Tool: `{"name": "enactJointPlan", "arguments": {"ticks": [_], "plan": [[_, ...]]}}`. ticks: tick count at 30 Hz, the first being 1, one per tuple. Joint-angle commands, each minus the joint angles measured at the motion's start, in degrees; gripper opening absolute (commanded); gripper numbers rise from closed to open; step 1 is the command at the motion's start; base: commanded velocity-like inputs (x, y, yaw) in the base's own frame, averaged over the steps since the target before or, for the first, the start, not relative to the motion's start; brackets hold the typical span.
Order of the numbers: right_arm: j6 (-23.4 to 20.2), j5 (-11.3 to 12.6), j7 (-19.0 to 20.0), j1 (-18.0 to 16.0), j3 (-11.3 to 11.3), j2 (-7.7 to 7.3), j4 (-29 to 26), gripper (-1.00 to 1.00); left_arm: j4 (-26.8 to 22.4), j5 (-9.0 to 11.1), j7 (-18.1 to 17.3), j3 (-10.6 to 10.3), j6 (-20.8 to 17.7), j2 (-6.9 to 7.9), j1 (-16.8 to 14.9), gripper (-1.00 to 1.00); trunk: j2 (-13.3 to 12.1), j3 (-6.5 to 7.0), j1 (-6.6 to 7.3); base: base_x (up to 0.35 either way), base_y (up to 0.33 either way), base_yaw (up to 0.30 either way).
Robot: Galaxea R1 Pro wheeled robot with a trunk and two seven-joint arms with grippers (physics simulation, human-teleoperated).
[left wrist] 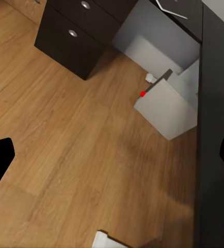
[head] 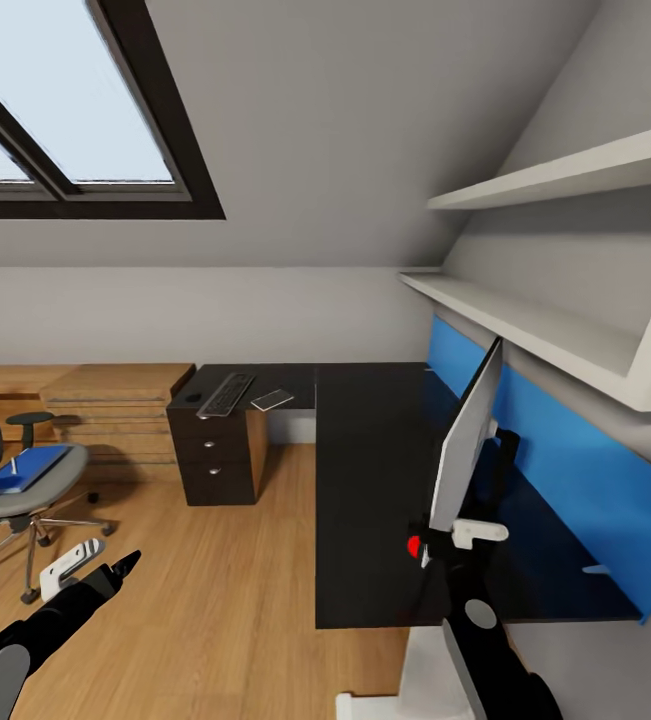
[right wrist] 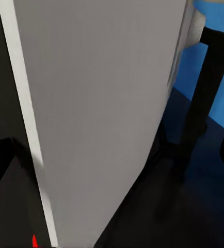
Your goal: In the bedroom, organize the workspace by keeping the computer under the desk, ensuring the monitor is on the desk, placing the keyboard on the desk next to the monitor, placing the mouse on the desk next to the keyboard, moving the folder from the swivel chair onto the desk next to the mouse, stacking the notebook on top of the folder with the pen on top of the notebook, and positioning the swivel chair next to the desk.
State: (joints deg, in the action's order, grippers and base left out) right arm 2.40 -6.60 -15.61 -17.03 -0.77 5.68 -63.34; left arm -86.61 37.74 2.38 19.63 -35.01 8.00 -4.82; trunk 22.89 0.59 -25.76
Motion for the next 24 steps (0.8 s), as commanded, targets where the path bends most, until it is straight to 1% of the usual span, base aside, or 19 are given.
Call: {"name": "enactJointPlan", "arguments": {"ticks": [1,5,16,24], "plan": [[0.06,-0.45,-0.22,-0.02,-0.31,0.03,0.08,1.00,-0.05,0.56,0.25,0.04,-0.32,0.00,-0.01,1.00,0.03,-0.02,-0.03,0.000,-0.158,0.000],[-0.01,-0.45,-0.22,-0.02,-0.86,0.03,0.13,1.00,-0.05,0.55,0.19,-0.02,-0.39,0.00,-0.01,1.00,0.03,-0.02,-0.03,0.000,-0.245,0.000],[-0.03,-0.43,-0.21,-0.02,-0.98,0.03,0.15,1.00,-0.05,0.58,0.17,-0.03,-0.41,0.03,-0.01,1.00,0.03,-0.02,-0.03,0.000,-0.297,0.000],[-0.03,-0.46,-0.20,-0.02,-0.98,0.03,0.15,1.00,-0.05,0.58,0.17,-0.03,-0.41,0.05,-0.01,1.00,0.03,-0.02,-0.03,0.000,-0.043,0.000]]}}
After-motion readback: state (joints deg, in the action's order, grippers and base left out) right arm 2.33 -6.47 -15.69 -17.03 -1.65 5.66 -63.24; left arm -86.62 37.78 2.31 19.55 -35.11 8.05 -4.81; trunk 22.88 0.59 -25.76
